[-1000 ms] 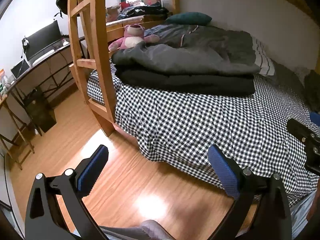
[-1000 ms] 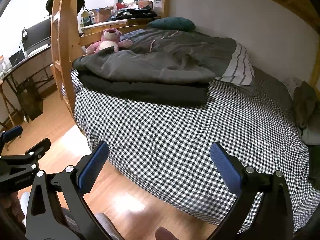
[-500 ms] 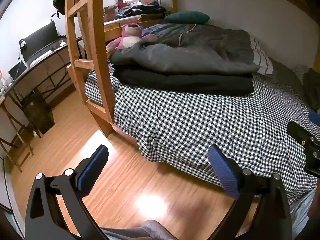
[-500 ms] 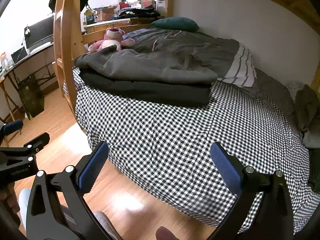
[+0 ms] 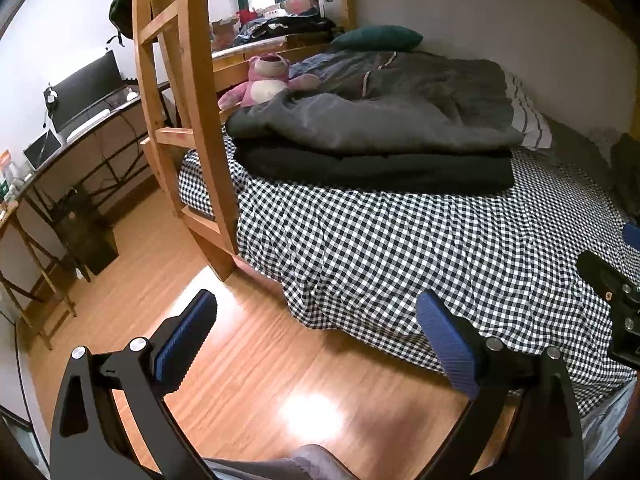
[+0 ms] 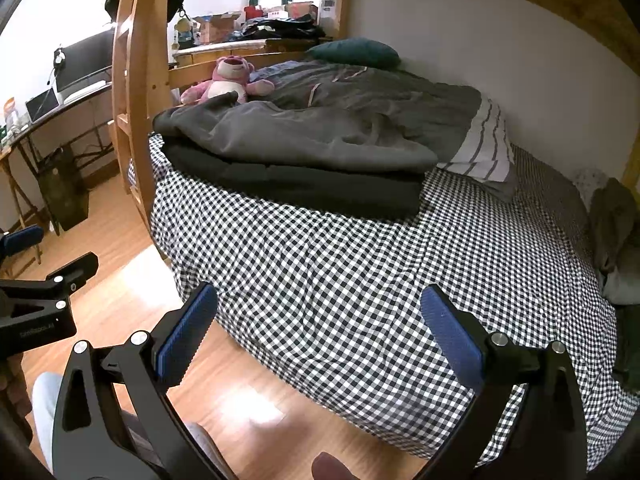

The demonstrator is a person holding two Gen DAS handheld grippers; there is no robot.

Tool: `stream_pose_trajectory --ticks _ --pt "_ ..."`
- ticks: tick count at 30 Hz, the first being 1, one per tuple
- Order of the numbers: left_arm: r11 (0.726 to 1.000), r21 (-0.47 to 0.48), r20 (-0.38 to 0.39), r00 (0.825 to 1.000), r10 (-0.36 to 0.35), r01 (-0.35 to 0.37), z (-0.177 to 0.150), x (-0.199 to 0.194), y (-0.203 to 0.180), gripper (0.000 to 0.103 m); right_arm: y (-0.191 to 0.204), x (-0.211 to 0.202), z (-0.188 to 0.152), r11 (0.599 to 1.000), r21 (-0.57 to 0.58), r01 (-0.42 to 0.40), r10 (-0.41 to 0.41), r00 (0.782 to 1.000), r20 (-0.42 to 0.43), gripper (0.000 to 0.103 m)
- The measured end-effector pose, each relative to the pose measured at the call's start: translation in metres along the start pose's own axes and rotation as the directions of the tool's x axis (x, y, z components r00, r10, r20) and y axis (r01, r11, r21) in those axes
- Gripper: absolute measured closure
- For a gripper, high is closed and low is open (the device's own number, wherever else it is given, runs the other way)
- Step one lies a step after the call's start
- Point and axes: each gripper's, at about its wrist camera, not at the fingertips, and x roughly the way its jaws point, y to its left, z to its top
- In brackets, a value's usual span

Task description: Fold large clothes

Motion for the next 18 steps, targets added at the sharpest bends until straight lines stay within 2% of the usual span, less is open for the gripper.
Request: stream_pose_trajectory --ticks 18 --pt "1.0 0.005 -0.012 1.0 -0.011 0.011 0.0009 0.0029 -0.0014 0.004 0.0006 0.0001 -0.0009 1.0 0.005 -0.002 0.002 1.0 0.006 0.003"
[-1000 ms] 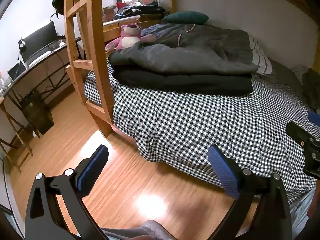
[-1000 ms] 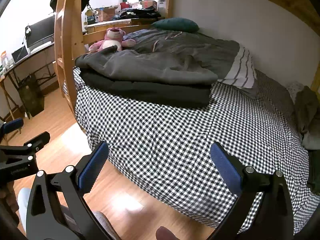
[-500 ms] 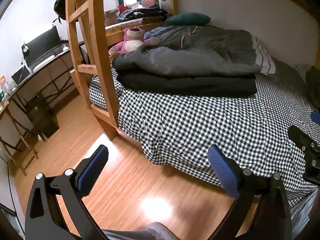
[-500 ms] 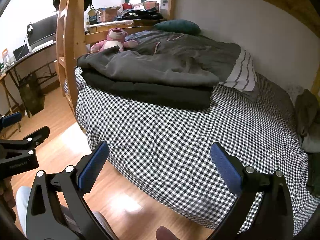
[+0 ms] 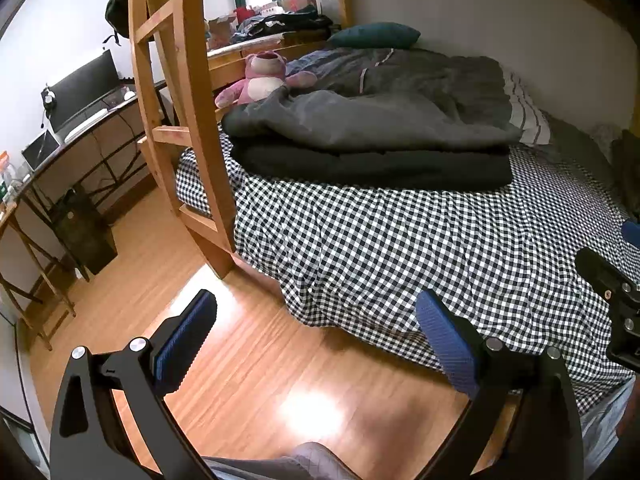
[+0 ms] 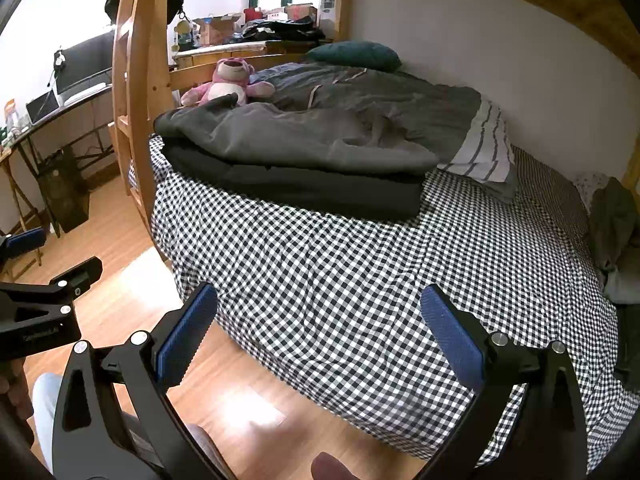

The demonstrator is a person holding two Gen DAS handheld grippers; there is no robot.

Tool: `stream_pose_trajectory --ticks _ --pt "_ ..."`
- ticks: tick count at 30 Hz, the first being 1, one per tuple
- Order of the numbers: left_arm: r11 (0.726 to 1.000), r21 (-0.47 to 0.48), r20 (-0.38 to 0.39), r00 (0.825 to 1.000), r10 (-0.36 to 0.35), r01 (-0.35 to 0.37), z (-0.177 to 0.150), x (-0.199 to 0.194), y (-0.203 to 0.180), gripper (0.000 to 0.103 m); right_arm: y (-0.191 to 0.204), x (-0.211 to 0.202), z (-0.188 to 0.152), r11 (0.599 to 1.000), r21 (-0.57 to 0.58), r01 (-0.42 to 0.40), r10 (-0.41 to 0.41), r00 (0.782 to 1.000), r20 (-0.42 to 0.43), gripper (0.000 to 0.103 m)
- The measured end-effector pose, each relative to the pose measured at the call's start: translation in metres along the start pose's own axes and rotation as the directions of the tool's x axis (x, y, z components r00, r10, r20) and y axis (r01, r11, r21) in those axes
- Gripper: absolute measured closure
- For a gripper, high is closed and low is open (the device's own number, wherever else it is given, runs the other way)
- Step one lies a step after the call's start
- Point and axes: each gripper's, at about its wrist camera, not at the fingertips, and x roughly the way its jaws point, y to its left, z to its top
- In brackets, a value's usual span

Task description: Fold large clothes

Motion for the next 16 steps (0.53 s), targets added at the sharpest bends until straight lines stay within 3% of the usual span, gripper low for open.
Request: stream_pose_trajectory --ticks 9,16 --pt "1.0 0.007 -0.013 1.0 -0.001 0.001 -0.0044 0.0041 -0.0015 0.005 -0.0003 0.007 -0.0046 1.0 0.005 -0.001 0.001 1.0 -0.02 0.003" --pt "0.999 0.004 -0.01 0.999 0.043 -0.043 -0.0031 0.003 0.0004 0.004 -0.0025 0.0061 -0.0053 1.0 0.025 -0.013 0.013 1.0 -0.018 0.003"
